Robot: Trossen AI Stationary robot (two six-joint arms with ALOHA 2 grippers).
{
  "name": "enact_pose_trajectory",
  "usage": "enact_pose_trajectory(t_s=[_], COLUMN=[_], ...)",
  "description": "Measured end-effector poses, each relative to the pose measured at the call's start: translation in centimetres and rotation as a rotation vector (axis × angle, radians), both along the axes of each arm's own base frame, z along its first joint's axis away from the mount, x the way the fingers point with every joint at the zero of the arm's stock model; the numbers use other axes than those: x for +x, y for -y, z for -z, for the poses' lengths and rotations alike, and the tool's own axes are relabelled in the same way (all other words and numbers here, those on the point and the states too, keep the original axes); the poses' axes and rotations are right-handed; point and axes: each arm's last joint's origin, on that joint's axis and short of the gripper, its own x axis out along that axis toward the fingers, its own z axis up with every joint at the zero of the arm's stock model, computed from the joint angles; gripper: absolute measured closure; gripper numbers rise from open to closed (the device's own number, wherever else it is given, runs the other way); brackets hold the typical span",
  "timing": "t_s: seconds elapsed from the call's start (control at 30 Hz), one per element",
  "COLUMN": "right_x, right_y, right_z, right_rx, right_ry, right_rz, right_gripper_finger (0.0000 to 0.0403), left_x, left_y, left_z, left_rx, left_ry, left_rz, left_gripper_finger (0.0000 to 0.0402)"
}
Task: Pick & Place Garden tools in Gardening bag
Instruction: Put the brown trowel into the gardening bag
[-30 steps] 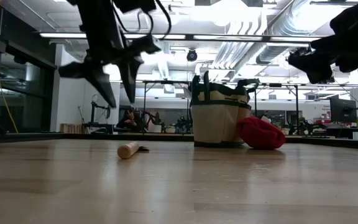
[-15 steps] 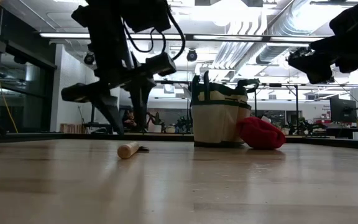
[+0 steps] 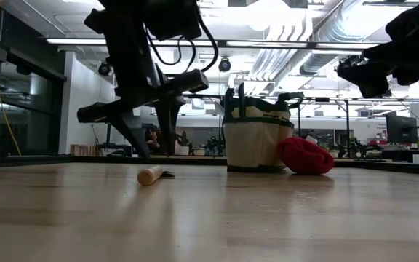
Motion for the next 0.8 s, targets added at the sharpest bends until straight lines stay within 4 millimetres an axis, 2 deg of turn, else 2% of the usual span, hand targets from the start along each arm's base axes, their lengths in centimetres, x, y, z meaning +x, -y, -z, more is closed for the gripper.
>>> enact_pose_trajectory(t_s=[0.27,0.6,0.8], right_x=[0.0,0.1,0.1], right_y=[0.0,0.0,0.0], right_z=[0.0,0.2,0.2], right_rx=[0.0,-0.001,-0.001], right_ry=[-0.003,-0.021,-0.023], right_rz=[0.0,0.0,-0.001], right_gripper_finger=[0.0092,0.0092,0.0092], left_x=[0.5,0.8,0.8], left_y=[0.2,0.3,0.3], left_z=[1.5,2.4,2.7], left_rx=[-0.04,-0.035,-0.024], left_ry=[-0.027,-0.045,-0.065], left_rz=[0.016,0.025,0.087], left_gripper_finger=[0.0232,0.0232,0.0232])
